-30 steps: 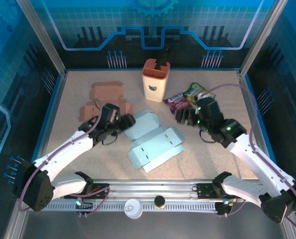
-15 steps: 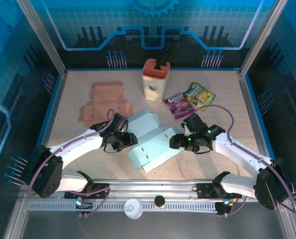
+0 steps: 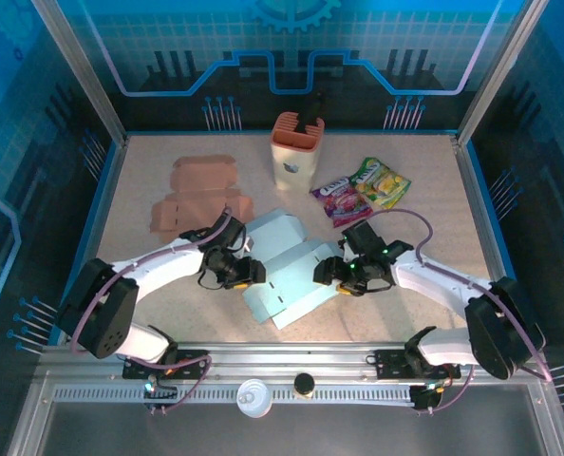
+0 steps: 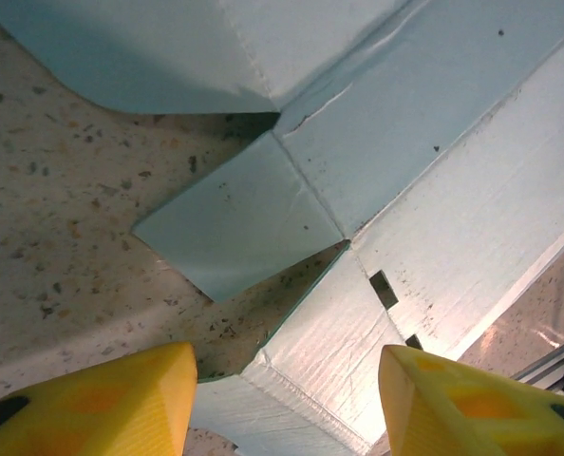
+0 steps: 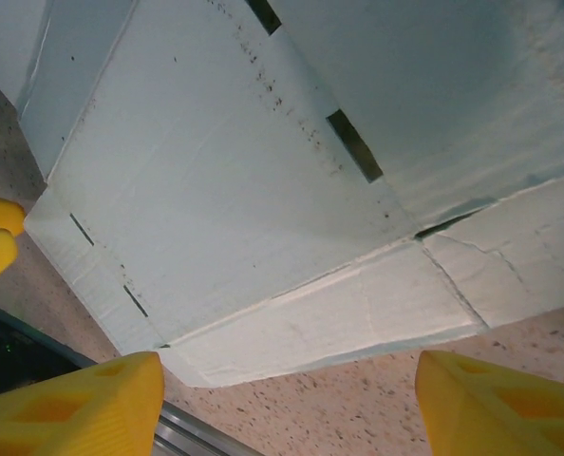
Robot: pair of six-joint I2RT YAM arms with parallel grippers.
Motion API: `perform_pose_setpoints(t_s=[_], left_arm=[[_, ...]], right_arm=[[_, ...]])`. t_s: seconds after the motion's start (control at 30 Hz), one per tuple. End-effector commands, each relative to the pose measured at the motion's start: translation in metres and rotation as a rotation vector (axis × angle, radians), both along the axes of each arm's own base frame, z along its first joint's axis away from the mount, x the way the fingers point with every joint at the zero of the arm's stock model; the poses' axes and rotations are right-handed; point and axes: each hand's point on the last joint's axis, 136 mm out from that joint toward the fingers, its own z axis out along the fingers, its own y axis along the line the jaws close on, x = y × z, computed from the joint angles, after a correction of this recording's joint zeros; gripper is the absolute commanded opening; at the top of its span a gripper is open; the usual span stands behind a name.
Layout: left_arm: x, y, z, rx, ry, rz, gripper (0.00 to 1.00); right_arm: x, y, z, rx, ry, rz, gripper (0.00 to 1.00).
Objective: Fold the paper box
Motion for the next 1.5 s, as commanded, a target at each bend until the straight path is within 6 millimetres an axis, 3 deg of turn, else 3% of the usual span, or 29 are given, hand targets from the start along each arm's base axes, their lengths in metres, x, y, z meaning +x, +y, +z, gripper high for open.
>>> perform_pose_setpoints(t_s=[0.0,0.27,0.7,0.93,1.17,1.23,1.33,1.47], left_arm=[[0.005,-0.010,0.004,-0.033,-0.020,-0.074,0.54],[0.004,-0.020,-0.003,-0.036,-0.007,-0.146,0.53],[-0.006,-0.037,-0.005,-0.066,0.012,-0.170,0.36],[-0.017,-0.042,-0.003,-0.105,0.026,-0.162,0.29],[-0.021,-0.043,-0.006,-0.109,0.047,-0.149,0.19],[-0.020,-0.045,-0.005,-0.112,0.047,-0.138,0.12],[-0.017,-0.048,-0.002,-0.126,0.050,-0.113,0.02],[-0.008,-0.054,0.010,-0.156,0.050,-0.050,0.00]], right_arm=[[-0.001,0.005,-0.005,0.047,0.048,-0.024,0.70],[0.005,0.005,-0.017,0.051,0.089,-0.055,0.65],[0.034,-0.016,-0.028,0.064,0.116,-0.118,0.58],[0.041,-0.015,-0.030,0.074,0.119,-0.131,0.55],[0.045,-0.015,-0.026,0.080,0.107,-0.138,0.53],[0.046,-0.015,-0.024,0.085,0.101,-0.140,0.53],[0.048,-0.016,-0.016,0.096,0.086,-0.143,0.52],[0.048,-0.024,0.002,0.094,0.044,-0.165,0.56]])
